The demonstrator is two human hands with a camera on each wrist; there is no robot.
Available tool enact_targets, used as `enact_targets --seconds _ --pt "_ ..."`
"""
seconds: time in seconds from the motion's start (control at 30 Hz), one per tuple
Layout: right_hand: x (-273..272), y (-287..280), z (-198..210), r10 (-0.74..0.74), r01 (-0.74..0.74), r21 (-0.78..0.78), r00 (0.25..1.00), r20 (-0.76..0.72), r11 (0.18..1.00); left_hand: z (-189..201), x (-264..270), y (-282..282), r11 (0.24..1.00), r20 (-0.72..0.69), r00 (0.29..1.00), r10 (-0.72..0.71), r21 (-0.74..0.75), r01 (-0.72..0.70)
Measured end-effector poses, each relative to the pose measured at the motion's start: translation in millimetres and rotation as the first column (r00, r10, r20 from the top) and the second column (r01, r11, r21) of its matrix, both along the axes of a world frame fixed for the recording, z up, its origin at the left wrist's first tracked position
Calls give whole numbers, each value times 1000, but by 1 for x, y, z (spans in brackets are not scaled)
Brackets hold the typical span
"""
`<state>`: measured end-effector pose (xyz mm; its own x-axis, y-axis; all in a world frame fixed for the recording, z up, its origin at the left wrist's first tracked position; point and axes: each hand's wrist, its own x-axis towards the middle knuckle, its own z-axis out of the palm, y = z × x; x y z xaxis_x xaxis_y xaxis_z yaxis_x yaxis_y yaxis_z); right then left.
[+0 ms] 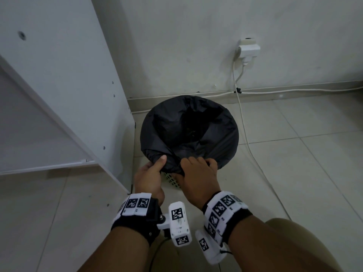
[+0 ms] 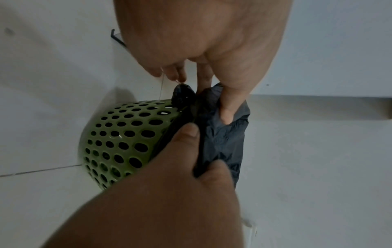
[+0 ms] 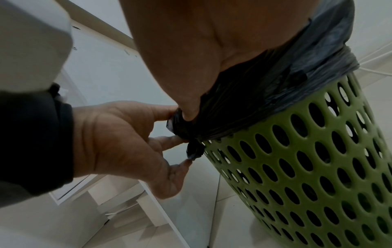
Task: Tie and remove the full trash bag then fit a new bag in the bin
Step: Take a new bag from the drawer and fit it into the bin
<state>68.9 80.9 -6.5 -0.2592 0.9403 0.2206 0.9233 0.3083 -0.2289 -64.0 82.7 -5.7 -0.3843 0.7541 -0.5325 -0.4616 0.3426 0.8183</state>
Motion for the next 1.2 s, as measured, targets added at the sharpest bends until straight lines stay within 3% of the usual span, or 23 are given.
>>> enact_targets --seconds 0.2,0.3,0.43,0.5,0.63,0.77,0.87,0.93,0.97,1.0,1.03,1.07,1.1,1.13,1.2 --pt "-3 0 -2 -13 13 21 1000 5 1000 1 -6 0 996 24 998 -62 -59 63" --pt "-2 -2 -2 -14 14 16 1000 -4 1000 -3 0 -1 999 -123 992 12 -28 -16" --pt "-4 -7 0 -10 10 20 1000 -3 1000 -8 9 -4 999 -432 902 15 40 2" --pt "-6 -8 0 -13 13 32 1000 1 999 -10 7 -3 999 -468 884 -3 26 18" --pt "-5 -6 2 -16 16 16 1000 10 1000 -12 4 -3 999 -398 917 -14 35 30" --pt "-3 -3 3 13 -13 -35 1000 -2 999 -8 8 -5 999 -515 857 -23 21 39" --pt "8 1 5 27 -42 -55 971 -238 998 -4 9 -5 999 -551 835 2 36 21" --pt "21 2 8 -66 104 72 912 -404 992 0 9 -3 999 -541 841 2 41 24" --pt "29 2 12 -168 249 104 853 -494 963 1 8 -2 999 -545 838 -13 31 36" --pt "37 3 14 -298 397 33 739 -604 917 1 7 -1 999 -545 838 -24 22 43" --pt "43 2 17 -450 498 -150 563 -693 854 0 6 0 999 -540 841 -29 7 40" --pt "48 3 21 -608 509 -403 340 -718 761 0 6 1 999 -529 848 -32 6 42" --pt "51 6 24 -734 410 -640 119 -669 650 1 4 1 999 -506 862 -30 8 39" --pt "54 9 25 -807 224 -795 -57 -588 563 4 3 2 999 -478 878 -33 14 45" --pt "61 13 28 -843 -149 -847 -283 -458 510 7 -1 4 998 -464 884 -50 11 62"
